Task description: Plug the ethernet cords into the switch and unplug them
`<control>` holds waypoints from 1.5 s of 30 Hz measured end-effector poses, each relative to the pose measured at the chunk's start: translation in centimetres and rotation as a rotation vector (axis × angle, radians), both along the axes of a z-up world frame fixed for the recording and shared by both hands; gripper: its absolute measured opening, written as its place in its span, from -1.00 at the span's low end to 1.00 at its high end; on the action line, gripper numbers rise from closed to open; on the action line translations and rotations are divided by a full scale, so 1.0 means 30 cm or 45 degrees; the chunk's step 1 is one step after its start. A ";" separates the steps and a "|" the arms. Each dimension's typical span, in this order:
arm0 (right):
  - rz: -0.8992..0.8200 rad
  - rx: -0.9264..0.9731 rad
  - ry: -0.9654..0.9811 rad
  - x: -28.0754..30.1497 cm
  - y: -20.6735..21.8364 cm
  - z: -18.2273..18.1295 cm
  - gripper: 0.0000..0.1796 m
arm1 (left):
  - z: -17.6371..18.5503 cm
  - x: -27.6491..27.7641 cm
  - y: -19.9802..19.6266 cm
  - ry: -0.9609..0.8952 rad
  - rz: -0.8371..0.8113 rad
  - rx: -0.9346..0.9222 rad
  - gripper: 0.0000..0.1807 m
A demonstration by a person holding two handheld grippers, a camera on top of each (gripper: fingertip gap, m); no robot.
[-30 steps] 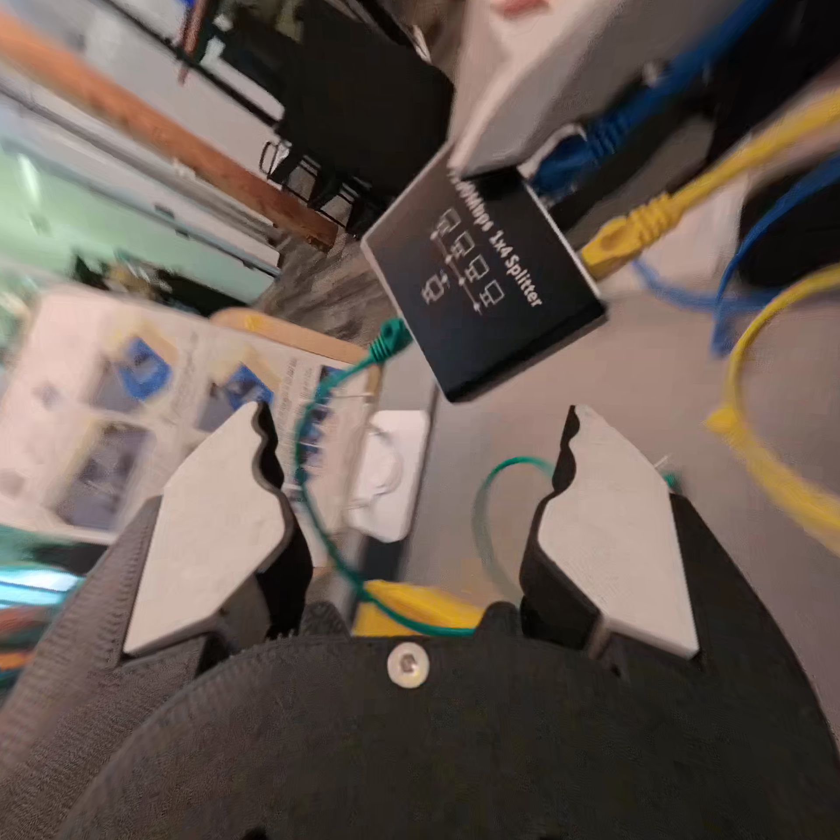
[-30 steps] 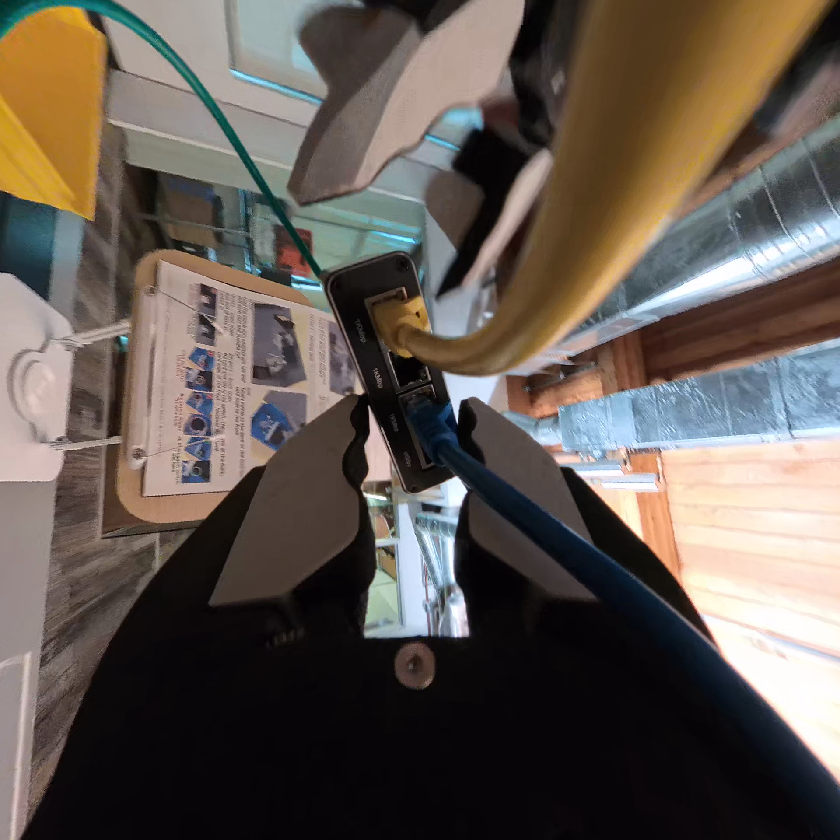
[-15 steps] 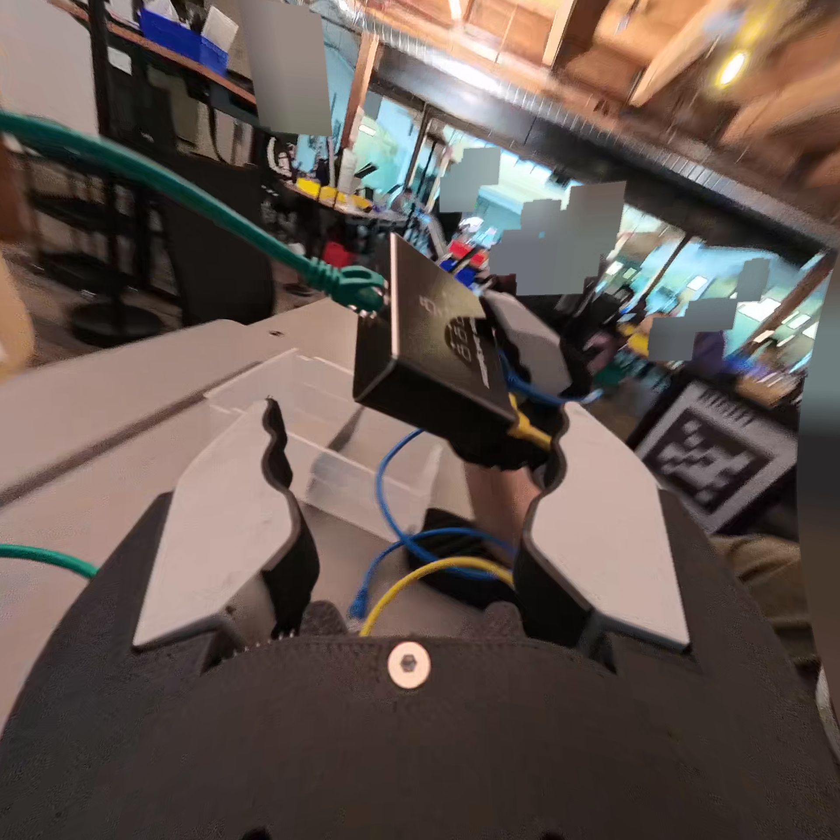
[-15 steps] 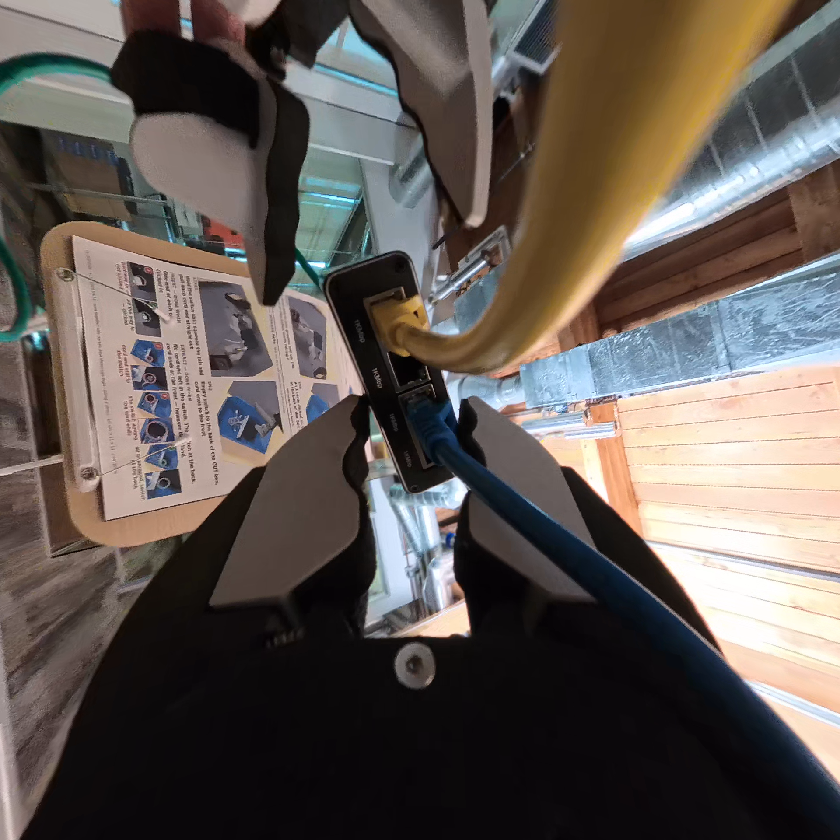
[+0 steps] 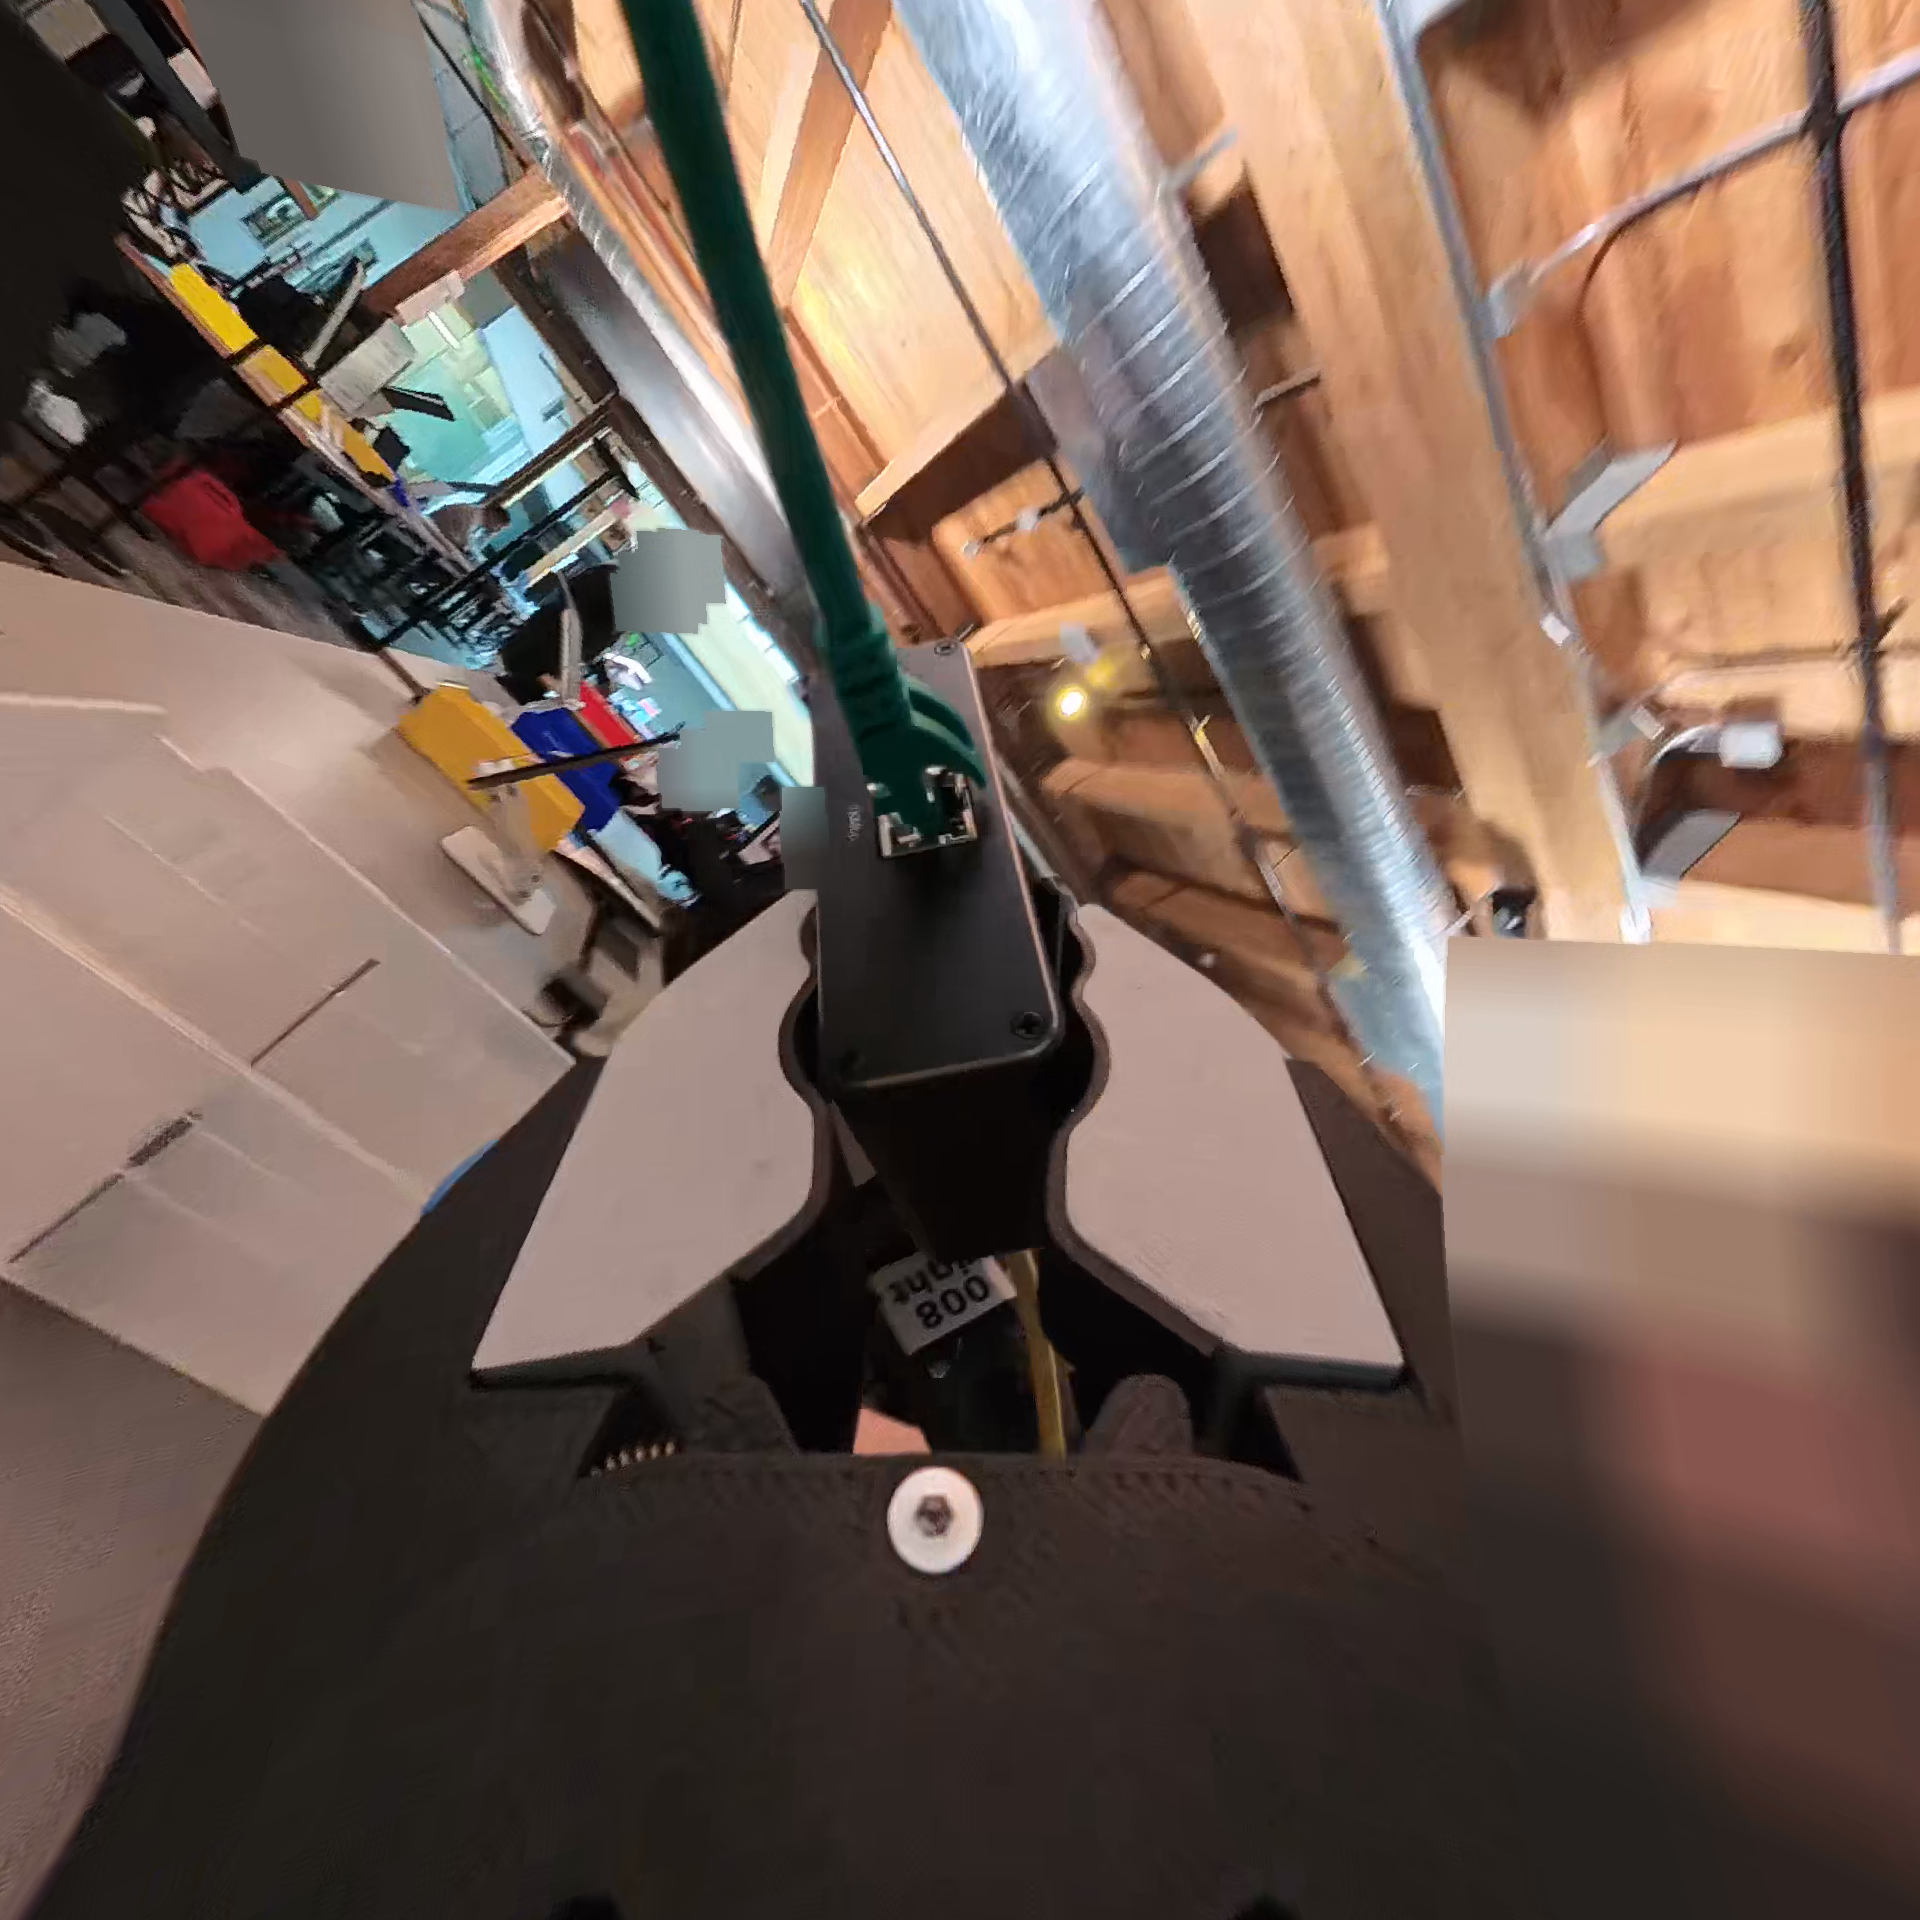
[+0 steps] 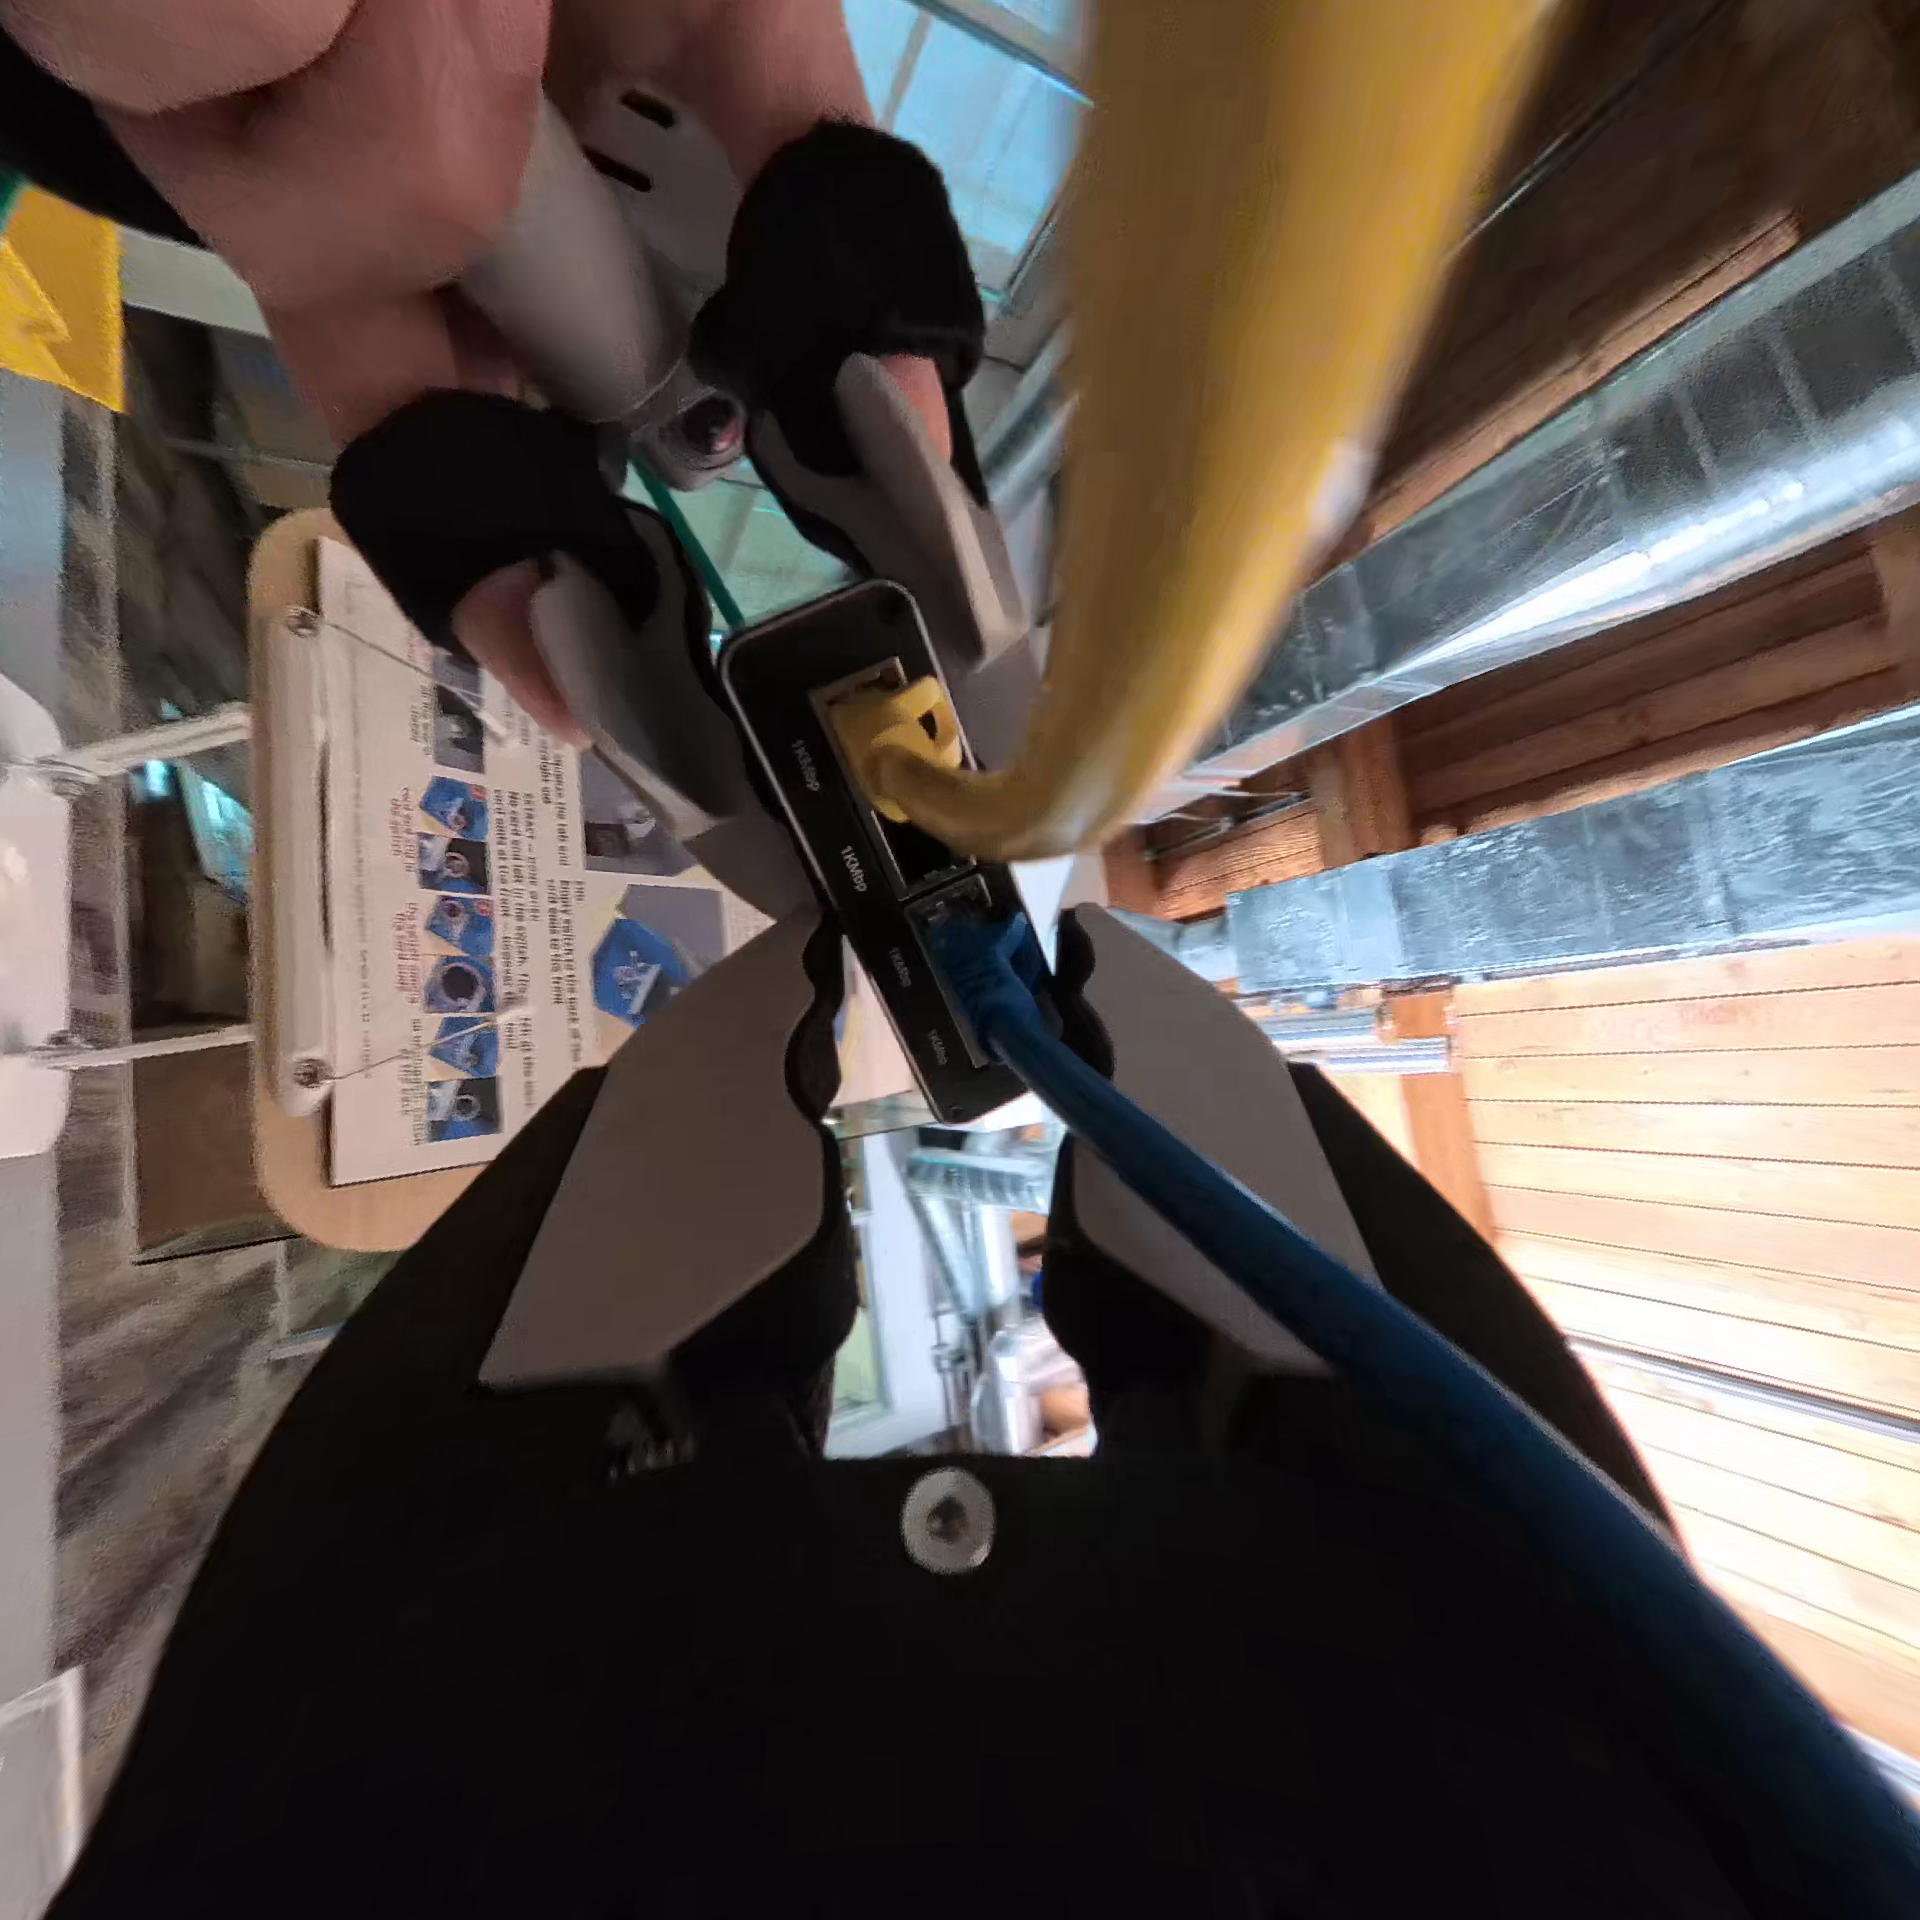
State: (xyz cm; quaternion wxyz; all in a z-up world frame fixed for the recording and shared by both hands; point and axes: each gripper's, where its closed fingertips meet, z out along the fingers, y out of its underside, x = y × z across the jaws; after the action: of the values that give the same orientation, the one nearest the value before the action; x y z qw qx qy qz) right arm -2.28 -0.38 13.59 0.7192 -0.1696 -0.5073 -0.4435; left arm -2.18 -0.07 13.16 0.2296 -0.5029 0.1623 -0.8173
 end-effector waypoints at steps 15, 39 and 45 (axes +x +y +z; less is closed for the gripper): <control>0.203 -0.921 0.495 0.017 0.140 -0.142 -0.56 | -0.019 -0.133 0.161 -0.202 0.246 -0.232 -0.58; 0.736 -0.905 0.812 -0.027 -0.040 0.024 -0.88 | 0.056 -0.104 0.047 -0.167 0.279 0.218 -0.58; 0.756 -0.777 0.725 -0.023 -0.086 0.044 -0.88 | 0.070 -0.093 -0.014 -0.116 0.183 0.385 -0.60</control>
State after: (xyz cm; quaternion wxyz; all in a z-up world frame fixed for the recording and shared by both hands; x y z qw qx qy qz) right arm -2.97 -2.94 14.91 0.8416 -0.3343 -0.4240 0.0119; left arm -4.97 -0.49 15.27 0.3676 -0.4353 0.2366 -0.7870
